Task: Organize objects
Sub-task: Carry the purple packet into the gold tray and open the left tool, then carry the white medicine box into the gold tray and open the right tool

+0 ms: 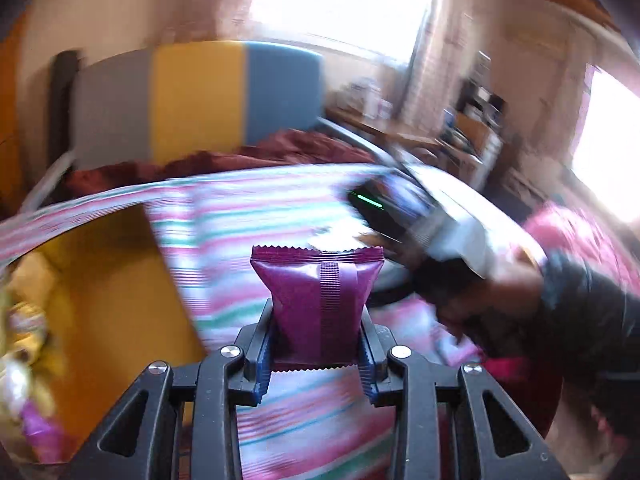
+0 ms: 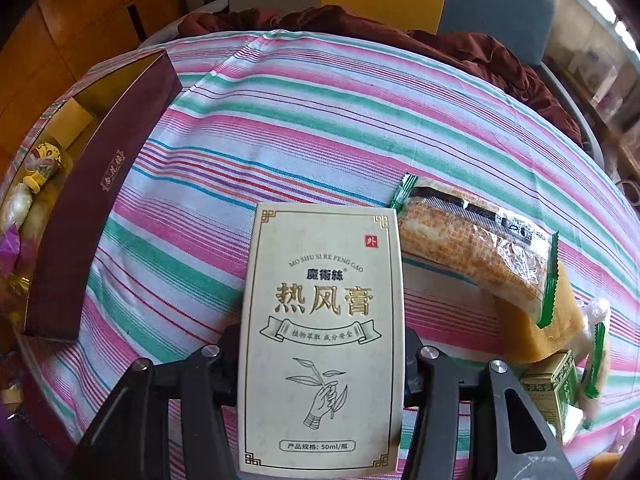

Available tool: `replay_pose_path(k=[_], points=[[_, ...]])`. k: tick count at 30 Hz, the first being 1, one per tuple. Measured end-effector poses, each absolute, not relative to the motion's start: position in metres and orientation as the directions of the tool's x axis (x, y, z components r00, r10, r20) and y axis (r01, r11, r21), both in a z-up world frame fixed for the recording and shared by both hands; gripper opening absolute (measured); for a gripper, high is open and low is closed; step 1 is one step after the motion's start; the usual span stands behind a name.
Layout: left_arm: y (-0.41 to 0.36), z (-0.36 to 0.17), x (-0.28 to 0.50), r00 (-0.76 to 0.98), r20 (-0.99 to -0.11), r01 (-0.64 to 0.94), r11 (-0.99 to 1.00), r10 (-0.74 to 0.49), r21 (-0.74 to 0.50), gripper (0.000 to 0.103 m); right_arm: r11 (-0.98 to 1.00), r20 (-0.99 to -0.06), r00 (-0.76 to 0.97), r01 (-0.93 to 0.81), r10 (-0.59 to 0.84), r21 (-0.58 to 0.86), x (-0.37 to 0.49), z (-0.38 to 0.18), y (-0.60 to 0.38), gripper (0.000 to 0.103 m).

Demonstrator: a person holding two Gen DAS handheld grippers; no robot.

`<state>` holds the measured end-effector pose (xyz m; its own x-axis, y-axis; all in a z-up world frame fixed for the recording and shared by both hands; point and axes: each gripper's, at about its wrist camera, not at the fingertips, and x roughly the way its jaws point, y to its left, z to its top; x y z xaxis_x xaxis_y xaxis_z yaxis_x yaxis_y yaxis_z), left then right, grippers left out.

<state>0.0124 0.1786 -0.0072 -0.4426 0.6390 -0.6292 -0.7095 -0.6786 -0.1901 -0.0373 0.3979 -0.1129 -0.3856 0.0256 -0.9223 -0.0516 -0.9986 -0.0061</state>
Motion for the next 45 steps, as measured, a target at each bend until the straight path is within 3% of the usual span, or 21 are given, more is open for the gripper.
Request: replay_pose_path(k=[7,12,20,27,45], points=[[0.066,-0.026,-0.067,-0.544,-0.697,-0.390,-0.876,0.468,-0.284,0.034,-0.999,-0.920,-0.389,-0.043,0.040,-0.025,-0.033,-0.112,0.399,0.054],[0.024,-0.050,-0.088,-0.558,-0.760,-0.259,-0.940,0.332,-0.221,0.034,-0.999,-0.921,-0.388,-0.042,0.042,-0.028,-0.041,-0.115,0.397,0.054],[0.010,-0.082,-0.105,-0.511,-0.832,-0.203,-0.971,0.216,-0.128,0.035,-0.999,-0.920,-0.389,-0.044,0.042,-0.026,-0.041,-0.115,0.396,0.054],[0.002,-0.098,-0.108,-0.462,-0.867,-0.182,-0.976,0.190,-0.117,0.039,-0.999,-0.920,-0.389,-0.045,0.045,-0.030,-0.043,-0.115,0.396,0.054],[-0.006,-0.053,-0.067,-0.608,-0.785,-0.127,-0.991,0.115,-0.047,0.041,-0.998,-0.918,-0.393,-0.042,0.064,-0.052,-0.041,-0.112,0.395,0.055]])
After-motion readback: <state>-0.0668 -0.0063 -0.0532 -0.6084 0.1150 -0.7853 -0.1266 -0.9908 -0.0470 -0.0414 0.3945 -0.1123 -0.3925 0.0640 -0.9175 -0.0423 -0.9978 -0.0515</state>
